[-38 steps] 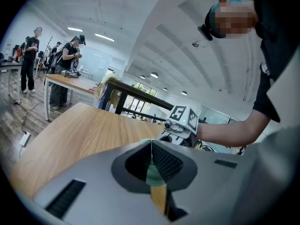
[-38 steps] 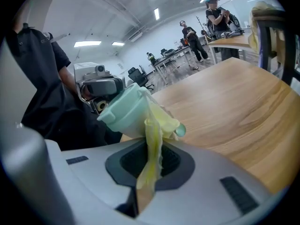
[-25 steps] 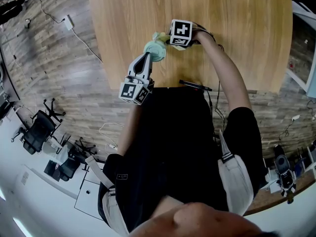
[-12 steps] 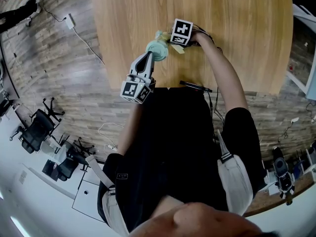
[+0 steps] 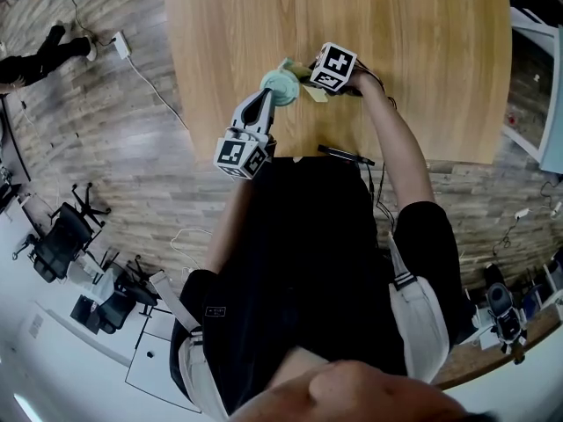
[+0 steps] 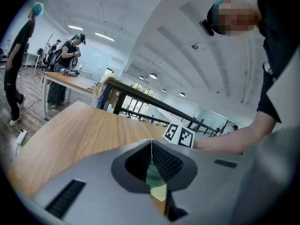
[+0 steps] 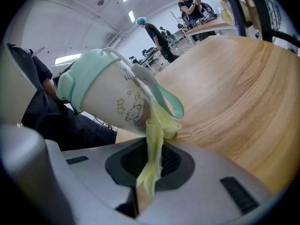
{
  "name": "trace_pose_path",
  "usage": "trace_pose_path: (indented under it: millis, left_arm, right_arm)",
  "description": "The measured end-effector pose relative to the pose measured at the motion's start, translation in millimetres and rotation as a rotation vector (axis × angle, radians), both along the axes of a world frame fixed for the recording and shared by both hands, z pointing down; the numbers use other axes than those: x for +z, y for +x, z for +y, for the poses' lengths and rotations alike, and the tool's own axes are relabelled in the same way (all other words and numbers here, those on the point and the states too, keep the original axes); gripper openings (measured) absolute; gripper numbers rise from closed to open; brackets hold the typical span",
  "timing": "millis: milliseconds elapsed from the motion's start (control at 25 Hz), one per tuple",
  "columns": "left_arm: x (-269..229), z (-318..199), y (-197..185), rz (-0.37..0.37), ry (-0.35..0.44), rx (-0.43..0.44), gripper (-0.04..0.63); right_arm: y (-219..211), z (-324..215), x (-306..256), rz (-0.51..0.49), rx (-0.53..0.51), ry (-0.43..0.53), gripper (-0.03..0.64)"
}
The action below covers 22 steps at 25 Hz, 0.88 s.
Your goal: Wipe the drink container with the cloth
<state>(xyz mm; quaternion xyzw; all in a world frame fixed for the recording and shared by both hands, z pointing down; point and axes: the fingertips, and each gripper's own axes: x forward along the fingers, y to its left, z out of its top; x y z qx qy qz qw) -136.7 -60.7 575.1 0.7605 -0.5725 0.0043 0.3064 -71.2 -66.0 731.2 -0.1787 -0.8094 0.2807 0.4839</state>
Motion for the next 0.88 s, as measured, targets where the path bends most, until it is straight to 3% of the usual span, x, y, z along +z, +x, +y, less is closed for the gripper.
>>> trace_pose_path:
  millis: [240,480,720,880]
  left_arm:
    - [2,-2,2,0.002,0.013,0.021,0.023]
    - [2,-4,8,-0.008,0.027,0.056,0.023]
    - [6,-9,11,0.004,0.045,0.072,0.023]
    - [10,-12,11,0.004,0.05,0.083,0.023]
  right_arm:
    - [4,4,-22,-0.033,0.101,0.051,0.044]
    - [11,-6,-41,-0.04,0.338,0.106,0.044]
    - [18,-5,-55,-0.071,0.5,0.129,0.044]
    - [26,-15,-62,-0.068,0.635,0.194,0.044]
